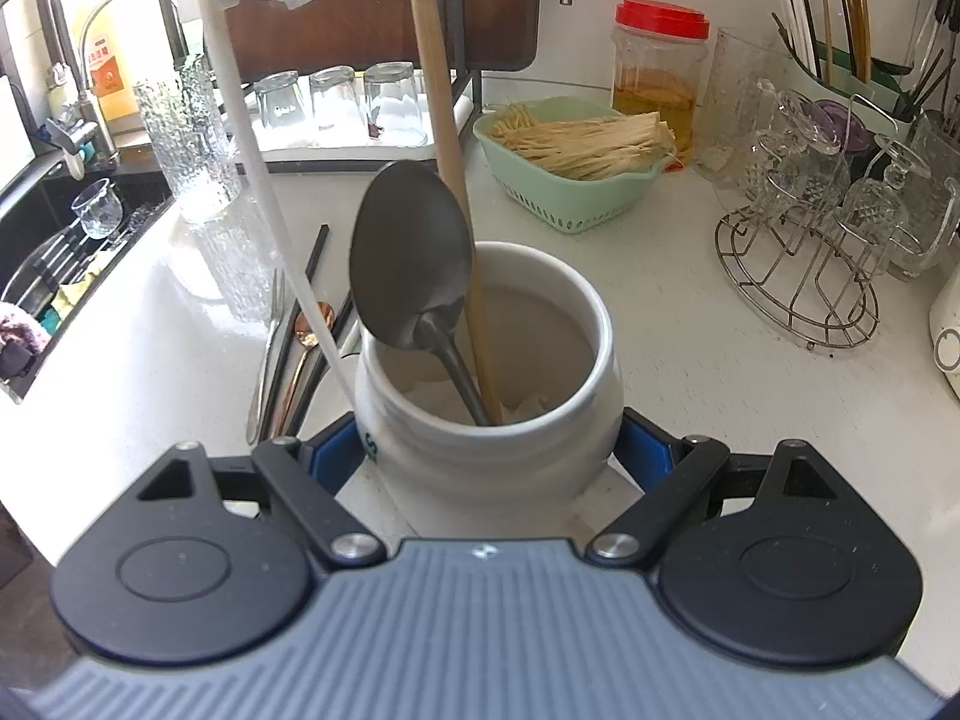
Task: Organize utensils
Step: 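Lift the white chopstick into the pot and open the left tool, then return the left tool to the pile and grasp another white chopstick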
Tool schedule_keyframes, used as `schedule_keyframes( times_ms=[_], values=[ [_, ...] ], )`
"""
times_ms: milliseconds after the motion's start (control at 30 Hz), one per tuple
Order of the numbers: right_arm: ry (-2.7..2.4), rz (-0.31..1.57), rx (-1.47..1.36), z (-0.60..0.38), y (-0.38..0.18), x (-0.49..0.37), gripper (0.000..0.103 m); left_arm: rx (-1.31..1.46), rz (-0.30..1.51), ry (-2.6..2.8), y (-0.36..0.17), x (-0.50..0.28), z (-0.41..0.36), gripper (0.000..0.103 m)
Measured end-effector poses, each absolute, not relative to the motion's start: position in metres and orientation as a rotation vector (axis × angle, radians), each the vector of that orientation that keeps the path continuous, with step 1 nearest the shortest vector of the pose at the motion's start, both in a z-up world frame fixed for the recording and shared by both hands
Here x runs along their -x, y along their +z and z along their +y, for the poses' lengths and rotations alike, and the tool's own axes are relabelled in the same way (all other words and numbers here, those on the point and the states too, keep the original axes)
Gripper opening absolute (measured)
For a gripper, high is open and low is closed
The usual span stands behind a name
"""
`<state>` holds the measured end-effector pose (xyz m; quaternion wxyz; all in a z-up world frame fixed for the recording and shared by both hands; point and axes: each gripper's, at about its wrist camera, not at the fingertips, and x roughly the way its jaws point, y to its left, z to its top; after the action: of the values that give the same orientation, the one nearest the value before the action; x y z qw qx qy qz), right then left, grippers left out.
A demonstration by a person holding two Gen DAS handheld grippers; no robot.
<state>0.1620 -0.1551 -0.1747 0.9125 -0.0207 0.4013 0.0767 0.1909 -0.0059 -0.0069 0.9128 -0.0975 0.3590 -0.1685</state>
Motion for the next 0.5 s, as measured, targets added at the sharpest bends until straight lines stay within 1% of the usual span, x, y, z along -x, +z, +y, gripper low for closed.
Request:
schedule_keyframes(
  times_ms=[100, 200, 333, 500],
  values=[
    [0.162, 0.824, 0.044, -0.155, -0.175, -0.162, 0.090, 0.181, 0.728, -0.350, -0.001, -0.192, -0.009, 0.000],
    [0.167, 0.823, 0.041, -0.157, -0.175, -0.162, 0.090, 0.181, 0.745, -0.343, -0.006, -0.196, -0.008, 0.000],
    [0.175, 0.819, 0.044, -0.157, -0.175, -0.163, 0.090, 0.197, 0.782, -0.315, -0.025, -0.202, -0.001, 0.000],
    [0.172, 0.816, 0.044, -0.161, -0.175, -0.163, 0.090, 0.260, 0.846, -0.241, -0.061, -0.210, 0.025, 0.000]
  ],
)
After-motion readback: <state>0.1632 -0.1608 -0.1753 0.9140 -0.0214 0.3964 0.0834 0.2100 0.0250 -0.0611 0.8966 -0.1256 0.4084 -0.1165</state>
